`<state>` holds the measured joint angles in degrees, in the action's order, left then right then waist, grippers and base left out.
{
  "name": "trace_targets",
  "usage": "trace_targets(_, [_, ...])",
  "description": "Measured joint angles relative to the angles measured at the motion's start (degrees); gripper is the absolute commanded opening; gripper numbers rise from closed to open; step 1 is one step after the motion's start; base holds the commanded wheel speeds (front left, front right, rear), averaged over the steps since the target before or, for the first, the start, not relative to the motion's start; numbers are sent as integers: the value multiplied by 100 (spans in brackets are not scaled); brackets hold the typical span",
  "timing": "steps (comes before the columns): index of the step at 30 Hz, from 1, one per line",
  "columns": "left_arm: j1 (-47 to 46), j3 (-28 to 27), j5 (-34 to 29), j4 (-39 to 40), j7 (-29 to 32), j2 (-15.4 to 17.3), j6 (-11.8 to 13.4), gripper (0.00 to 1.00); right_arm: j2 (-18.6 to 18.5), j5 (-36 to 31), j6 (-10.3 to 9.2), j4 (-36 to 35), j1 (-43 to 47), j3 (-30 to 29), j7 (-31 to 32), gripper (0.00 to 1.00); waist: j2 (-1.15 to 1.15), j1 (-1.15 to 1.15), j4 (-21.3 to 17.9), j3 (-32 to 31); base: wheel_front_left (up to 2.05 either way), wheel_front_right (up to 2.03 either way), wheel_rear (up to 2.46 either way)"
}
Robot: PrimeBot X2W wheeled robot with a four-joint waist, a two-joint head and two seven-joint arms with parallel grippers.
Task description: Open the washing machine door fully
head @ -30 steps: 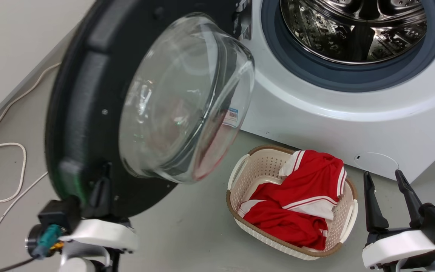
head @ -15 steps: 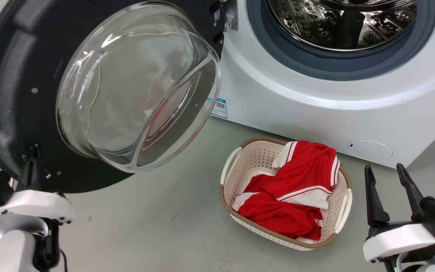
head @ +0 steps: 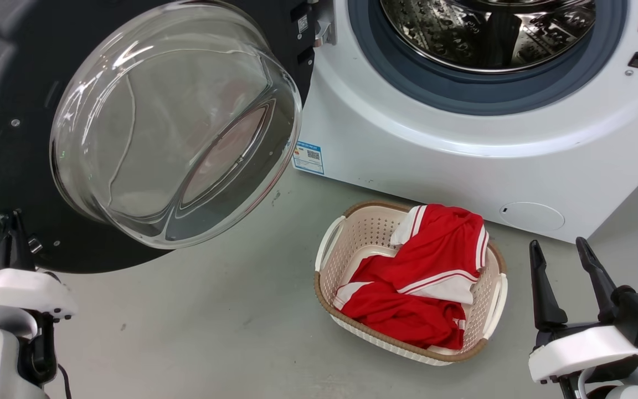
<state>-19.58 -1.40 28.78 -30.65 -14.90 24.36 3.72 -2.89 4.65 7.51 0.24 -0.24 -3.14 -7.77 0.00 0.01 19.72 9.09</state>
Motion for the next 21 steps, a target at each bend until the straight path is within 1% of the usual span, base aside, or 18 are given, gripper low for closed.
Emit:
trace_targets(4, [264, -229, -162, 270, 0, -96, 52, 0, -1, 69, 0, 63, 5, 24, -46, 100, 0, 0, -74, -66, 0, 0, 0])
trace_targets(7, [637, -314, -407, 708, -2, -191, 116, 0, 0, 121, 0, 111, 20, 51, -85, 100, 0, 0, -137, -138, 0, 0, 0])
trace_targets(11, [1138, -296, -690, 1390, -16, -432, 191, 0, 0, 169, 0, 162, 34, 70, -129, 100, 0, -1, -231, -257, 0, 0, 0])
trace_targets(12, [1512, -141, -889, 1863, -16, -619, 243, 0, 0, 169, 0, 190, 63, 93, -135, 100, 0, -1, -317, -351, 0, 0, 0])
trace_targets(14, [1736, 18, -1020, 2145, -16, -779, 272, 0, 0, 168, 0, 204, 77, 92, -154, 100, 0, -1, -394, -405, 0, 0, 0])
trace_targets(19, [2003, 500, -1212, 2580, 30, -1074, 278, 0, 0, 111, 0, 201, 92, 92, -162, 100, 0, -1, -650, -520, 0, 0, 0])
trace_targets(21, [2034, 703, -1271, 2698, 69, -1149, 232, 0, 0, 49, 0, 191, 101, 87, -163, 100, 0, -1, -774, -561, 0, 0, 0])
